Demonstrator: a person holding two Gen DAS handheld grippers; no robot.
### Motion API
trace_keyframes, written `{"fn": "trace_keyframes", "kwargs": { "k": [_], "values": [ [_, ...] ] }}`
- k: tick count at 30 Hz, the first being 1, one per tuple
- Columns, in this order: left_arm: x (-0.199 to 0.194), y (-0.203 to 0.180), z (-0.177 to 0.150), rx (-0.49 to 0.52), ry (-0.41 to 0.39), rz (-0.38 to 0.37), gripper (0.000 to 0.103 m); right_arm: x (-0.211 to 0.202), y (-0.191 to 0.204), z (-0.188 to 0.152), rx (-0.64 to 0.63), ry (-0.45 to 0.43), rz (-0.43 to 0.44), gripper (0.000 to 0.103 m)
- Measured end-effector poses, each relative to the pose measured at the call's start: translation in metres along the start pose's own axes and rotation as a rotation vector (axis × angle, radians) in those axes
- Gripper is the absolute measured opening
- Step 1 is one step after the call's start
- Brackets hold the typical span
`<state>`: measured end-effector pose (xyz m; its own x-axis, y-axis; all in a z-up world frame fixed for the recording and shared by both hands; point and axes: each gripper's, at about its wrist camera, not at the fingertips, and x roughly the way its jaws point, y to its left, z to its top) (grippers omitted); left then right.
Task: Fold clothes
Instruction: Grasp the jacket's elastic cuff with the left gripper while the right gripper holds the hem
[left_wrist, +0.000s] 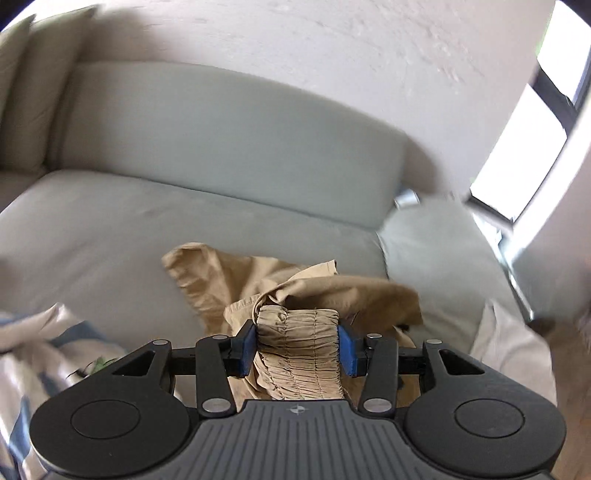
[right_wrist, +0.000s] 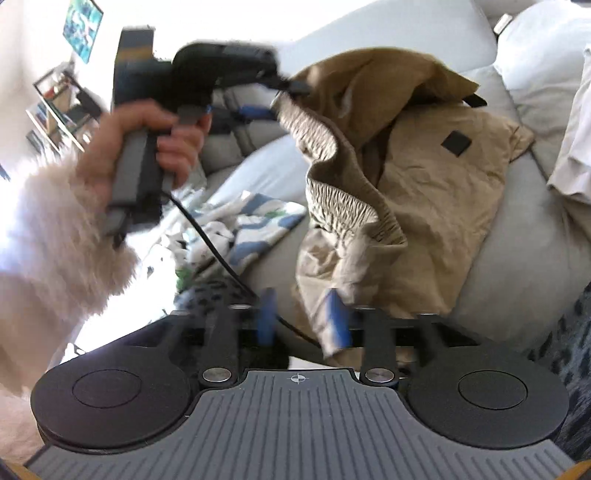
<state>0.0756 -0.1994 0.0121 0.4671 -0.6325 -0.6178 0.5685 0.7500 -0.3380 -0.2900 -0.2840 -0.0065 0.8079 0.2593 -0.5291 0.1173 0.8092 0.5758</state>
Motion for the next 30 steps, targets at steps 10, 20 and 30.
{"fn": "trace_keyframes", "kwargs": {
  "k": [10, 20, 30],
  "values": [
    [-0.017, 0.014, 0.005, -0.068, -0.017, -0.037, 0.044, 0.016, -0.027, 0.005, 0.143, 0.010, -0.123, 0.064],
    [-0.027, 0.037, -0.005, -0.209, -0.063, -0.010, 0.044, 0.048, -0.010, 0.014, -0.087, 0.048, -0.307, 0.011],
    [-0.040, 0.064, -0.034, -0.233, 0.030, -0.032, 0.044, 0.038, 0.028, -0.004, -0.237, 0.047, -0.220, 0.011]
  ]
}}
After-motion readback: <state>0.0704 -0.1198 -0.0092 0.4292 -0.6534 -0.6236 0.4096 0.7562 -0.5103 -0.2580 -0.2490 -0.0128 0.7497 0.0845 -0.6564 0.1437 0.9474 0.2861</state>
